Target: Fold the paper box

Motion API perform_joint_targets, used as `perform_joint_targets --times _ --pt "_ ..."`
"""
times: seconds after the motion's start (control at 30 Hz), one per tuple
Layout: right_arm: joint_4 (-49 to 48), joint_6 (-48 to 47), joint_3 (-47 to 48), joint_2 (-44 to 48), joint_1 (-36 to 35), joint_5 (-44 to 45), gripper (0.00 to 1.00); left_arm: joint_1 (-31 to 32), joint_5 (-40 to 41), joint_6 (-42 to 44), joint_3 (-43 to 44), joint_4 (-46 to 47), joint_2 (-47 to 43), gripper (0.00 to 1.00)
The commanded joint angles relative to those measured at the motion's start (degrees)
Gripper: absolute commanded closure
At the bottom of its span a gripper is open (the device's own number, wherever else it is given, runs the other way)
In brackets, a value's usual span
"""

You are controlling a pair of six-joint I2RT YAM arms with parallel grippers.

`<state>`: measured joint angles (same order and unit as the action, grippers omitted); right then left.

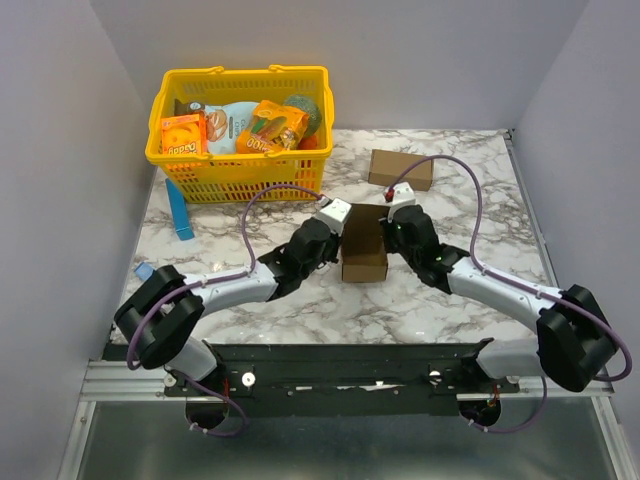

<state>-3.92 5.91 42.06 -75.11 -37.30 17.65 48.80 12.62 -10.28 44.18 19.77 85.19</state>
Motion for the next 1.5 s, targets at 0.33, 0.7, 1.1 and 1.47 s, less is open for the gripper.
perform_joint_targets --times 0.33,0.7,1.1,1.47 --pt "-6.0 7.1 1.18 -1.62 -9.54 14.77 0.99 5.43 13.57 -6.06 2.84 3.26 2.53 1.0" --pt "-5.75 13.5 3.2 -4.87 -9.99 18.47 0.99 7.8 16.99 -7.73 -1.28 8.52 2.0 1.0" --pt "-7.23 18.52 0.58 -5.49 -10.69 17.24 0.99 10.97 22.7 -9.84 -1.73 9.94 4.81 1.0" --pt "-8.82 20.98 -7.34 -2.06 -12.88 19.88 0.99 14.04 28.15 -14.06 -2.43 7.21 6.75 1.0"
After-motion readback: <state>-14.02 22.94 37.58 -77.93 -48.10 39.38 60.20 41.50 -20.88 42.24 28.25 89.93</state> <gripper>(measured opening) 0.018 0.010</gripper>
